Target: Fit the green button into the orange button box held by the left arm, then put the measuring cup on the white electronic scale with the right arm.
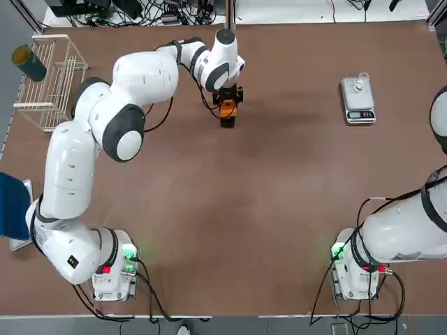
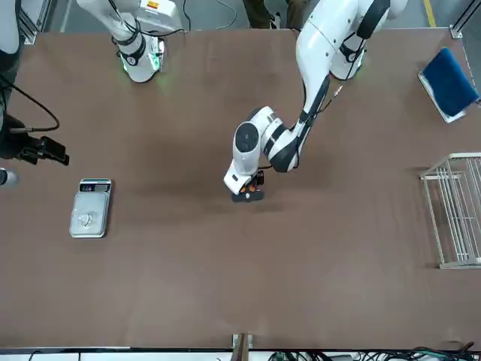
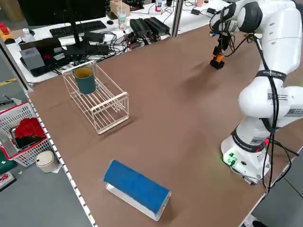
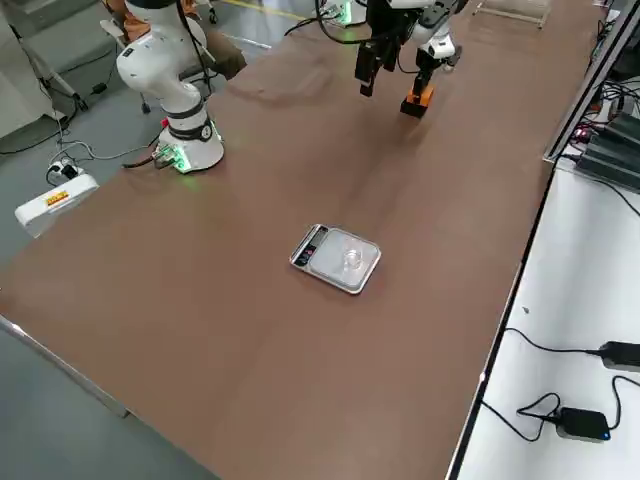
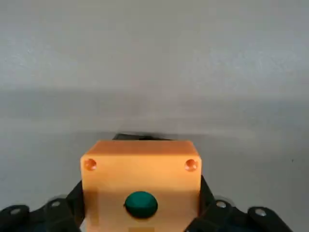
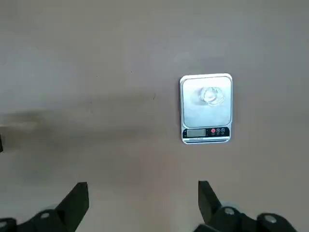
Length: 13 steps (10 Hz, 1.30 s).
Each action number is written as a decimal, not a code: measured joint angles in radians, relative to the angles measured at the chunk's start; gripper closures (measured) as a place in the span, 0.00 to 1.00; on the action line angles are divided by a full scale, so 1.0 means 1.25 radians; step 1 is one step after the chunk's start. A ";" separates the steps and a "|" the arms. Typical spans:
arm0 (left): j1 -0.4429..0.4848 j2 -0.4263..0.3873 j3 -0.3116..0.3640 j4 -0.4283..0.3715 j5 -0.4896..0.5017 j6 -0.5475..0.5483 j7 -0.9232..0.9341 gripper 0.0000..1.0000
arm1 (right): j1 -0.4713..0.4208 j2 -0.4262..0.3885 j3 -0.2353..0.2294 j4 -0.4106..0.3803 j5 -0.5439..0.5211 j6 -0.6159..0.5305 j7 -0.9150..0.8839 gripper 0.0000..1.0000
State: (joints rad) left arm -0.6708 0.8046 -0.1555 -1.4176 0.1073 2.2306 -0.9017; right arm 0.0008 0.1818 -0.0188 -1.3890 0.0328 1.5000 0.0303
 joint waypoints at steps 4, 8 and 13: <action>-0.003 0.000 -0.001 0.000 0.000 0.000 0.000 0.14 | 0.000 -0.007 0.007 0.003 0.000 0.017 0.001 0.00; -0.004 0.001 -0.001 0.000 0.000 0.000 0.001 0.14 | -0.007 -0.025 0.007 0.003 -0.003 0.014 0.001 0.00; -0.003 0.001 0.000 0.000 0.000 0.000 0.009 0.09 | -0.019 -0.025 0.006 0.003 -0.008 0.012 0.021 0.00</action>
State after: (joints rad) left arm -0.6752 0.8058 -0.1559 -1.4176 0.1075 2.2306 -0.8902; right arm -0.0227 0.1509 -0.0113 -1.3847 0.0228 1.5145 0.0560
